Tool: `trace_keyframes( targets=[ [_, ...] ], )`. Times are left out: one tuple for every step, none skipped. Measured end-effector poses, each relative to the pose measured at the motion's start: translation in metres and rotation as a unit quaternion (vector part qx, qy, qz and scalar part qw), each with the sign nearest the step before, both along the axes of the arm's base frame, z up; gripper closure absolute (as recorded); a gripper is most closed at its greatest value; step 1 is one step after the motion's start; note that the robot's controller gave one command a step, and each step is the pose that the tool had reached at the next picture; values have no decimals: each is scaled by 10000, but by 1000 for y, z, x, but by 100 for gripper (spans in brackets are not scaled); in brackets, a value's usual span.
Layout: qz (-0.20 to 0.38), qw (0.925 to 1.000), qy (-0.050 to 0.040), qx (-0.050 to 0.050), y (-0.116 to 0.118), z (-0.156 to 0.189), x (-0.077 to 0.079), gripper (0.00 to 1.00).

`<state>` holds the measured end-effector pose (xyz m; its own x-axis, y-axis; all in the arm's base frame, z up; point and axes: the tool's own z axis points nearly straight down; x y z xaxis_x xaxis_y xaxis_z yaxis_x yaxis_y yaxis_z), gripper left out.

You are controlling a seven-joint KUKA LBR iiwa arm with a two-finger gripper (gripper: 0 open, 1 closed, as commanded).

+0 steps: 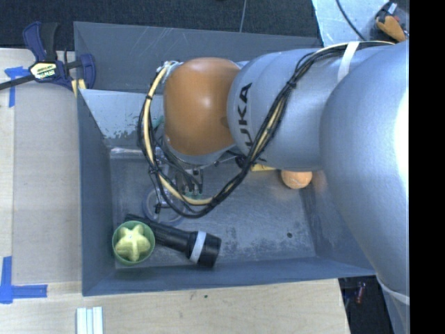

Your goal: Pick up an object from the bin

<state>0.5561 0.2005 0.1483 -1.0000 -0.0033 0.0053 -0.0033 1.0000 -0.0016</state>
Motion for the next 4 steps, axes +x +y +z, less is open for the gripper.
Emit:
trace_keyframes(
  targets=[
    [-22,10000,-39,14,-1,5,2,0],
    [-461,9989,-33,14,-29,-78,-72,0],
    [350,9993,-130,44,-5,-48,-61,0],
    [-431,9991,-39,15,-29,-77,-71,0]
  ],
)
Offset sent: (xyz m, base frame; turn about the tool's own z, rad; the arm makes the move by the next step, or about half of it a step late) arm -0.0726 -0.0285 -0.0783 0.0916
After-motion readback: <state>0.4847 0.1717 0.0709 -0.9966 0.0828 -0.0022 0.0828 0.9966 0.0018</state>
